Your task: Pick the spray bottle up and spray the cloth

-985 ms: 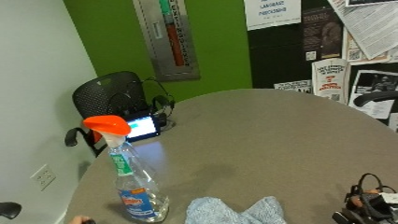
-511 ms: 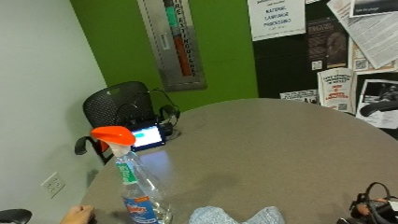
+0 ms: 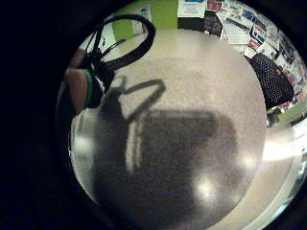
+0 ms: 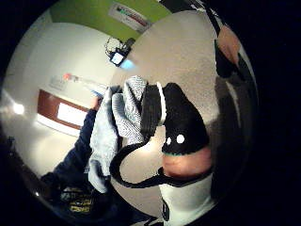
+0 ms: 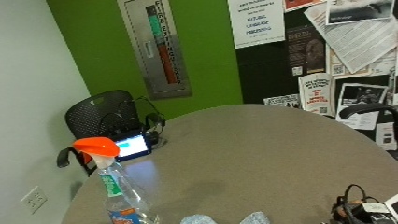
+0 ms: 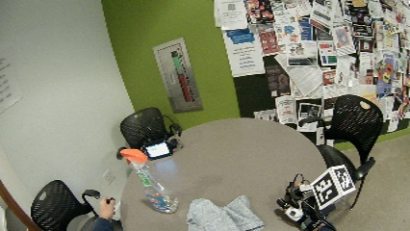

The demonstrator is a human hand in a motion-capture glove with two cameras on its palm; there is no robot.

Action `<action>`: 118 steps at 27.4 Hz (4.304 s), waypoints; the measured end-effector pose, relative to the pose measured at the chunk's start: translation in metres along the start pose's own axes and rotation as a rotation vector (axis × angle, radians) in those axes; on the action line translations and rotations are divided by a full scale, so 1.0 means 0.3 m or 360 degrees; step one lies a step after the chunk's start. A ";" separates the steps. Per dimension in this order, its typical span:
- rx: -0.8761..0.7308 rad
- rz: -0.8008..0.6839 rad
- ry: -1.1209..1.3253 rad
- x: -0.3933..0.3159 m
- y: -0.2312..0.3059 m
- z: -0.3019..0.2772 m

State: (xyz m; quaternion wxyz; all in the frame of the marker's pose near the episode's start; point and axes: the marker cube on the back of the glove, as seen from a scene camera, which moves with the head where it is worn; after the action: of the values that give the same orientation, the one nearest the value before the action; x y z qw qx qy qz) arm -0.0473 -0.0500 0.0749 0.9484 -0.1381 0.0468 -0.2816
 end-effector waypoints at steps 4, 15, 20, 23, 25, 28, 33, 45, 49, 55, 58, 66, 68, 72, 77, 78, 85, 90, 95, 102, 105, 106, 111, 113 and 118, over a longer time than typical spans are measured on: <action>0.0000 0.0019 0.0009 0.005 0.004 -0.002; -0.0002 -0.0016 -0.0004 -0.028 -0.011 0.008; 0.0018 -0.0025 -0.0003 -0.042 -0.017 -0.025; 0.0027 -0.0026 0.0007 -0.047 -0.020 -0.034; 0.0032 -0.0025 0.0013 -0.051 -0.021 -0.039; 0.0038 -0.0026 0.0009 -0.056 -0.020 -0.044; 0.0057 -0.0044 -0.0016 -0.061 -0.024 -0.050; 0.0035 -0.0026 -0.0037 -0.051 0.014 -0.028; -0.0004 -0.0030 -0.0055 -0.042 0.051 -0.020; 0.0069 -0.0013 -0.0025 -0.001 0.043 -0.098; 0.0144 -0.0019 0.0022 0.041 -0.005 -0.206; 0.0243 0.0045 0.0059 0.062 0.003 -0.336; 0.0225 0.0081 0.0052 0.070 0.041 -0.314; 0.0203 0.0072 0.0075 0.121 0.128 -0.278; 0.0187 0.0249 0.0072 0.198 0.273 -0.263; 0.0183 0.0300 0.0064 0.207 0.303 -0.254; 0.0173 0.0343 -0.0056 0.286 0.406 -0.147; 0.0187 0.0304 -0.0214 0.234 0.360 -0.133; 0.0217 -0.0065 -0.0869 0.028 0.295 -0.065; 0.0001 0.0171 -0.0463 0.071 0.323 0.060; -0.0033 0.0191 -0.0403 0.066 0.313 0.081; -0.0037 0.0185 -0.0403 0.061 0.309 0.085; -0.0038 0.0164 -0.0394 0.055 0.293 0.085; -0.0006 0.0151 -0.0366 0.074 0.282 0.053; 0.0103 0.0156 -0.0293 0.130 0.263 -0.074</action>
State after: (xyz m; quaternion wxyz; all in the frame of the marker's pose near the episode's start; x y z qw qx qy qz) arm 0.0226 -0.0133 0.0306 0.9652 -0.1304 -0.0429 -0.2224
